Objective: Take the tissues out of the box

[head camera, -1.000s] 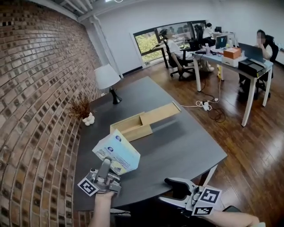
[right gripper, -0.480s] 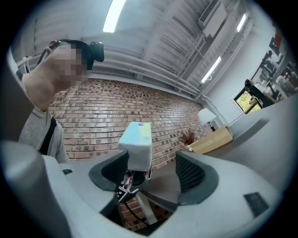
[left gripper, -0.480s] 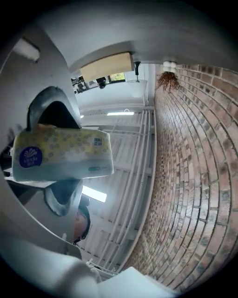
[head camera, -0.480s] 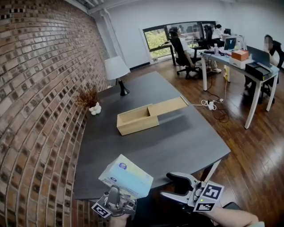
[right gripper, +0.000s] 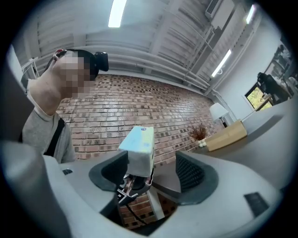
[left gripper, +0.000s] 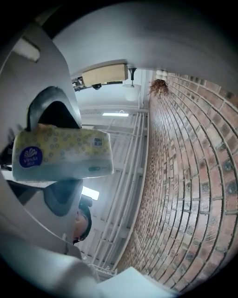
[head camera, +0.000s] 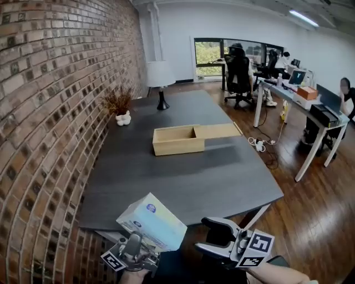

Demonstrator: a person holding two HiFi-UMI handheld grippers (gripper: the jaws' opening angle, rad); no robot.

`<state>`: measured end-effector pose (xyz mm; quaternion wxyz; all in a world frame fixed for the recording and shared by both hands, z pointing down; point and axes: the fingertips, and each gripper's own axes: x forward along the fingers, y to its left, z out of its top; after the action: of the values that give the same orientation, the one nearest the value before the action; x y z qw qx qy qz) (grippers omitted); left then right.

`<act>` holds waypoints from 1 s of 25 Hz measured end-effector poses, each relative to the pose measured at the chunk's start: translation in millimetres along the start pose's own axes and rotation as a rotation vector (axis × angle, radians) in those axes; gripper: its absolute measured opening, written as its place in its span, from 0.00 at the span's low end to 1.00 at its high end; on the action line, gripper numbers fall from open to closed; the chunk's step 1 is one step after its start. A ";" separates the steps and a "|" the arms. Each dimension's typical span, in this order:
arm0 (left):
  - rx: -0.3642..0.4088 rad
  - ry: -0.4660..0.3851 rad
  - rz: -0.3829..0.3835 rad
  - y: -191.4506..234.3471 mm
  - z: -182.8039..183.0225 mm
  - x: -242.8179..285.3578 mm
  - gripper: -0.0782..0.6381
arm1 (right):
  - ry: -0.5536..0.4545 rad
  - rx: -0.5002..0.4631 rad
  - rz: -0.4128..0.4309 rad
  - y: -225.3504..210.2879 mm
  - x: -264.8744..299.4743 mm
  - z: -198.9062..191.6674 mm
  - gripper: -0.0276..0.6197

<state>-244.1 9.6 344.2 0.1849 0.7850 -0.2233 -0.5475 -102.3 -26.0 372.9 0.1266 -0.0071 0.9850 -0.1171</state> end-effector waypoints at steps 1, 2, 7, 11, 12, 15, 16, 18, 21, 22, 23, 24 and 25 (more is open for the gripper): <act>0.002 0.006 -0.015 -5.0 -1.0 3.6 0.58 | 0.003 -0.008 0.008 3.0 0.5 -0.1 0.54; 0.003 0.011 -0.029 -9.8 -2.5 7.0 0.58 | 0.006 -0.017 0.014 5.8 1.4 -0.3 0.54; -0.007 0.036 -0.064 -22.2 -9.5 15.2 0.58 | 0.033 -0.054 0.040 17.8 7.4 -4.8 0.54; -0.029 0.016 -0.061 -20.8 -10.3 13.9 0.58 | 0.055 -0.075 0.042 20.2 6.3 -5.1 0.54; -0.034 0.009 -0.059 -20.0 -10.0 13.6 0.58 | 0.059 -0.079 0.042 20.2 5.9 -4.7 0.54; -0.037 0.005 -0.058 -18.8 -9.9 14.0 0.58 | 0.065 -0.091 0.043 19.9 5.6 -3.5 0.53; -0.038 0.004 -0.060 -18.9 -9.8 14.2 0.58 | 0.067 -0.095 0.044 20.1 5.7 -3.4 0.54; -0.043 -0.002 -0.063 -19.2 -9.3 13.9 0.58 | 0.070 -0.099 0.045 20.4 5.5 -3.7 0.54; -0.044 -0.008 -0.062 -18.3 -8.1 12.7 0.58 | 0.073 -0.101 0.047 20.3 5.3 -4.2 0.53; -0.044 -0.008 -0.062 -17.9 -7.6 12.5 0.58 | 0.073 -0.101 0.047 20.2 5.4 -4.3 0.53; -0.044 -0.009 -0.061 -17.6 -7.2 12.3 0.58 | 0.074 -0.101 0.046 20.1 5.5 -4.4 0.54; -0.045 -0.010 -0.059 -17.3 -6.9 12.1 0.58 | 0.075 -0.100 0.046 20.0 5.5 -4.4 0.53; -0.046 -0.011 -0.058 -16.9 -6.7 11.8 0.58 | 0.075 -0.100 0.046 19.8 5.4 -4.4 0.54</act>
<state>-231.7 17.4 328.1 0.1858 0.7835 -0.1889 -0.5621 -108.4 -5.9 371.1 0.0915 0.0134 0.9936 -0.0651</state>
